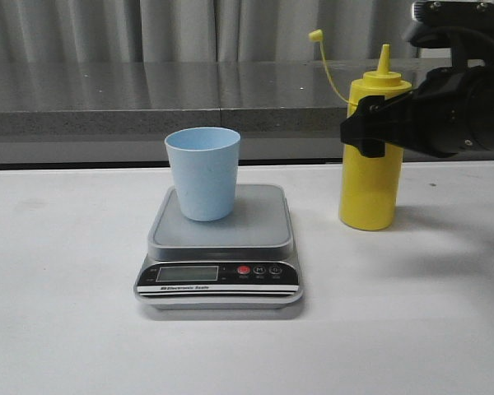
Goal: Pour seasoning into cup on scale with both arms
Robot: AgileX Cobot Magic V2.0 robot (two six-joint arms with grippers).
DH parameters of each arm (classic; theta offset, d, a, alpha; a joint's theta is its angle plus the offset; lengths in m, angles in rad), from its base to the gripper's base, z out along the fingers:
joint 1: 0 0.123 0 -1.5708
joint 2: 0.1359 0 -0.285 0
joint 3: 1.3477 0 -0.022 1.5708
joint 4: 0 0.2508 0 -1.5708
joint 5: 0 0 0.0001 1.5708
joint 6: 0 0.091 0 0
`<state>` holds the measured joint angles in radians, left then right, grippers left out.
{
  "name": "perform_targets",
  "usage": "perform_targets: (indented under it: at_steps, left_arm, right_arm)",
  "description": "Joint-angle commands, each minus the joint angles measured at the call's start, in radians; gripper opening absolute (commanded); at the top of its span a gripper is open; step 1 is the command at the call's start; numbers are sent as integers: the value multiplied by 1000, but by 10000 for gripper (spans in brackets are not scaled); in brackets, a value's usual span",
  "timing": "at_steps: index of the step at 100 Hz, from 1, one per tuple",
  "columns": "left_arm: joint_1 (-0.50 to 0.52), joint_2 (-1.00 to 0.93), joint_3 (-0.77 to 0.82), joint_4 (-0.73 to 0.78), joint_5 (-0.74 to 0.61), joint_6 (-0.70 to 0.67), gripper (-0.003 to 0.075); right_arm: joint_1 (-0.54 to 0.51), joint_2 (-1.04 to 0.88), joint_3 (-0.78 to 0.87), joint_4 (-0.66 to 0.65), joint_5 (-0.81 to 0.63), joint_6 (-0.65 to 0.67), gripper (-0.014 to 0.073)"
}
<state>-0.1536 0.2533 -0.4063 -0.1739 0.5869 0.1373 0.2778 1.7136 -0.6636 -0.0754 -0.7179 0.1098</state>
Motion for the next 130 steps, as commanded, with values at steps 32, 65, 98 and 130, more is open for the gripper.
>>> perform_targets:
  at_steps: [32,65,98,130]
  left_arm:
    - [1,8,-25,-11,-75,-10,-20]
    - [1,8,-25,-11,-75,-10,-20]
    - [1,8,-25,-11,-75,-10,-20]
    - [1,8,-25,-11,-75,-10,-20]
  right_arm:
    - [-2,-349,227,53,36,3,128]
    - [-3,-581,369,98,88,-8,-68]
    - [-42,-796,469,132,145,-46,-68]
    - [-102,-1049,542,128,143,-49,-68]
